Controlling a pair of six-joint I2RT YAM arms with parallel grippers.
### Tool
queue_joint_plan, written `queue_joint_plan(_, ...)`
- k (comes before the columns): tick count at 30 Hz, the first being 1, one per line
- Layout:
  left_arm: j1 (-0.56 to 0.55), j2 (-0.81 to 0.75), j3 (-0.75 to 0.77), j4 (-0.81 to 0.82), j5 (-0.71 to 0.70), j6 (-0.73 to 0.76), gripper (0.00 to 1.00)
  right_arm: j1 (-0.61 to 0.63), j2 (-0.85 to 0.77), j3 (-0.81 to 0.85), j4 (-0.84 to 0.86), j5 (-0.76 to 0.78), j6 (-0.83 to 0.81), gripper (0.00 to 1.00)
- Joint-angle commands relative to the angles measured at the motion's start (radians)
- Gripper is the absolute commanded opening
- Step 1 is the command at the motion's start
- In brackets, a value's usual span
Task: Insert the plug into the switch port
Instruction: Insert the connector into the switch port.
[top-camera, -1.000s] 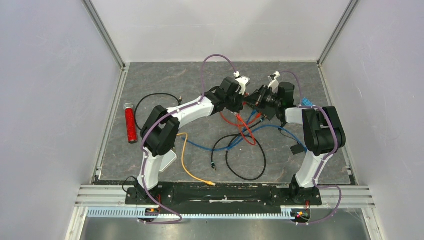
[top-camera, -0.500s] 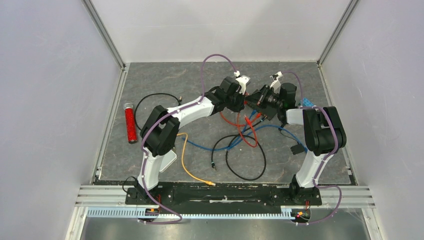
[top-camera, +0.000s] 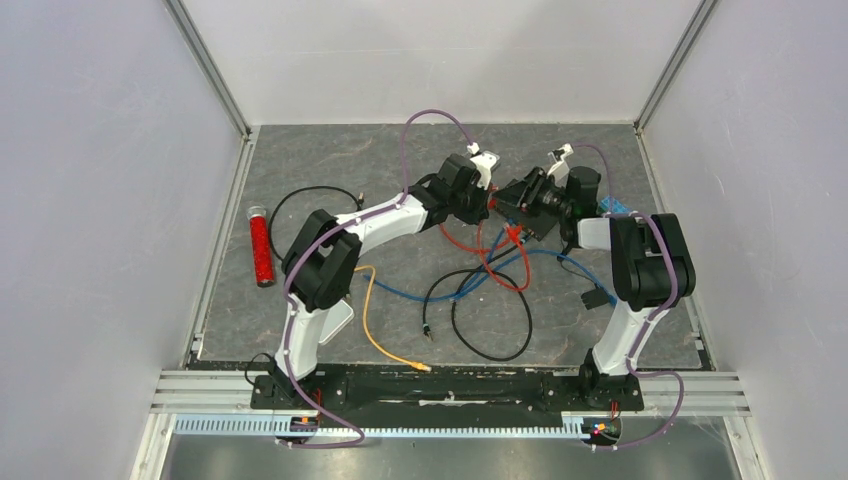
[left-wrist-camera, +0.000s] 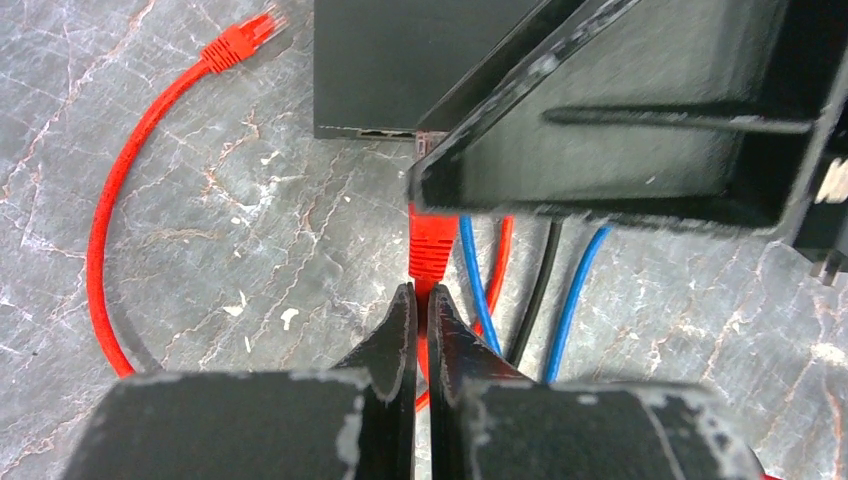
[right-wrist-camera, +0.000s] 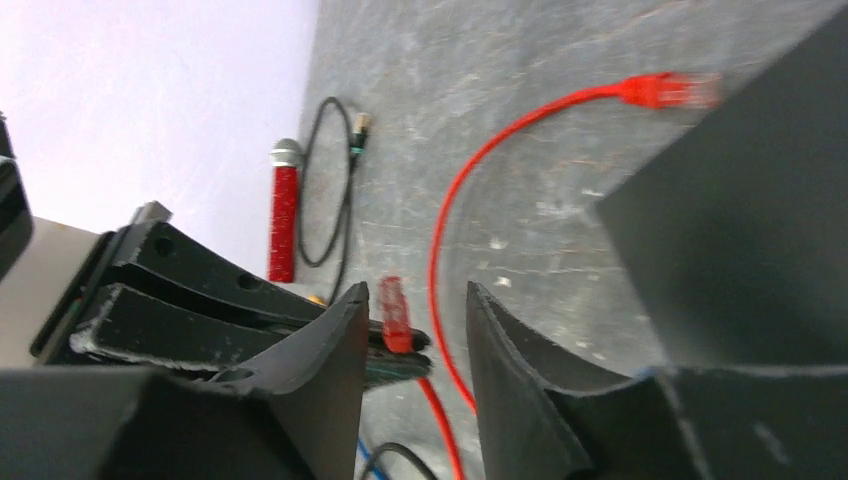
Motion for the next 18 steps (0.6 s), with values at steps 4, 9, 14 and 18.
queue_joint_plan(4, -0.001, 0.110, 0.153, -0.180, -0.105, -0.022, 0.02, -0.101, -0.034, 0.149, -0.319, 0.129, -0.299, 0.50)
queue_joint_plan(9, -0.008, 0.180, 0.243, -0.287, -0.150, -0.026, 0.02, -0.123, 0.036, 0.340, -0.548, 0.250, -0.494, 0.55)
queue_joint_plan(14, -0.024, 0.215, 0.284, -0.322, -0.194, -0.015, 0.02, -0.140, 0.126, 0.486, -0.640, 0.323, -0.581, 0.55)
queue_joint_plan(18, -0.034, 0.246, 0.320, -0.354, -0.200, -0.019, 0.02, -0.147, 0.221, 0.595, -0.688, 0.286, -0.604, 0.55)
